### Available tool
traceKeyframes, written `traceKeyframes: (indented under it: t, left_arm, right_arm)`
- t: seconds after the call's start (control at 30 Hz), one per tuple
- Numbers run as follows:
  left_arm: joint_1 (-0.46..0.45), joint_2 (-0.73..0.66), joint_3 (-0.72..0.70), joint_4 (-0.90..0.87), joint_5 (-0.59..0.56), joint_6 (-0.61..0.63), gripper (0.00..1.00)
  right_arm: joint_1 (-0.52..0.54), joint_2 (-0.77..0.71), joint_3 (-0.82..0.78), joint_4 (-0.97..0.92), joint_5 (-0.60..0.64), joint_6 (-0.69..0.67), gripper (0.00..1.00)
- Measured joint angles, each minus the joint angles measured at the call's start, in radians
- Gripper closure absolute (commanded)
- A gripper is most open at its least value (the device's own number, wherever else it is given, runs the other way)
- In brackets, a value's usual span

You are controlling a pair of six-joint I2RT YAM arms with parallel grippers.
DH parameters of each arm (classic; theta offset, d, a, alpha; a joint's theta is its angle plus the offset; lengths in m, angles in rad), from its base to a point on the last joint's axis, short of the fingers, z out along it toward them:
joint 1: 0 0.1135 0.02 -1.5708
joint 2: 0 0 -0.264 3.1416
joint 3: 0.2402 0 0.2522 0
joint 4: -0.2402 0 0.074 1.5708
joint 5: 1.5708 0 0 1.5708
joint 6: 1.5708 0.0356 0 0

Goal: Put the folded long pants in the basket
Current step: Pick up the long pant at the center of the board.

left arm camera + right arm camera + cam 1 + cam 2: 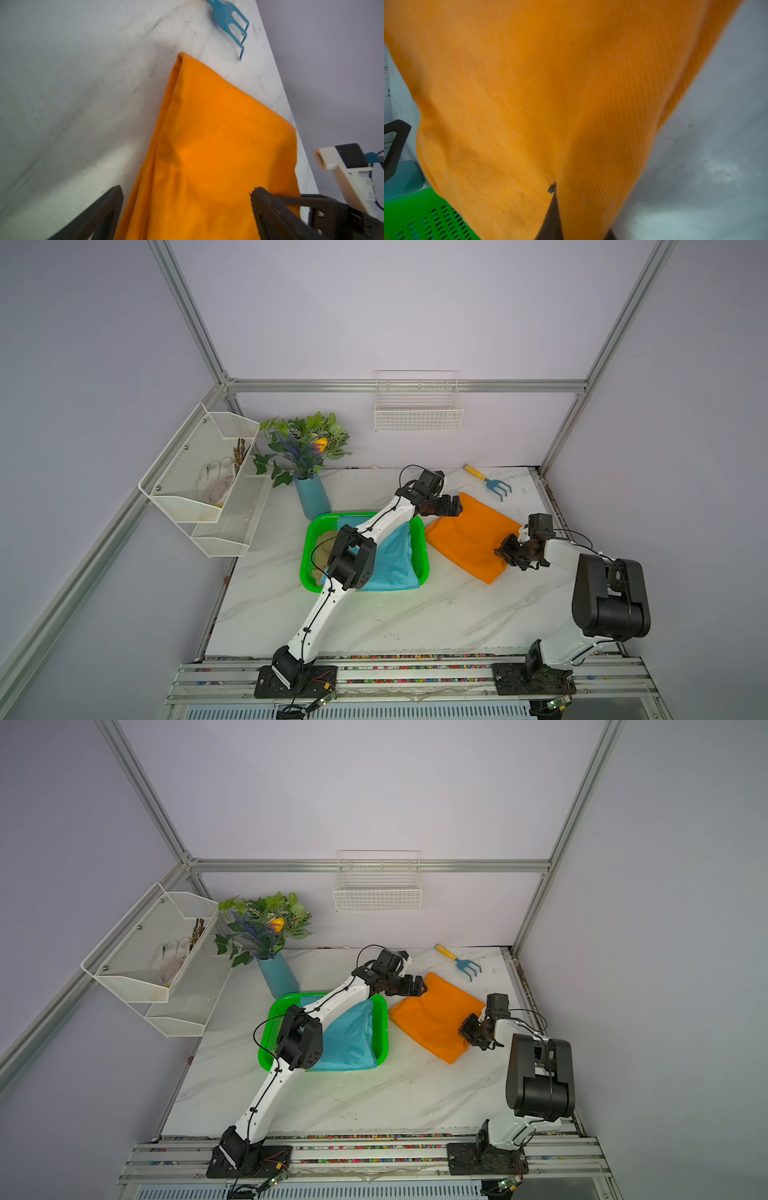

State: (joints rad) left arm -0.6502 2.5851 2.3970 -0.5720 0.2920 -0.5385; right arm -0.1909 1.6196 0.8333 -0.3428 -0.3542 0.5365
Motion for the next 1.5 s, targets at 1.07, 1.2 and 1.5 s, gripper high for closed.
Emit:
traceKeyframes:
  t: [1.07, 1.2, 1.5]
  left_arm:
    - [-0.084, 0.003, -0.153, 0.067, 0.053, -0.005, 0.66]
    - [-0.079, 0.003, -0.171, 0.087, 0.089, -0.026, 1.00]
    - [-0.074, 0.004, -0.113, 0.052, 0.116, -0.080, 1.00]
  right_arm:
    - [-0.061, -0.056, -0.058, -0.073, -0.031, -0.025, 1.00]
    - [-0.062, -0.044, -0.055, -0.061, -0.045, -0.025, 1.00]
    - [-0.053, -0.045, -0.037, -0.066, -0.057, -0.024, 1.00]
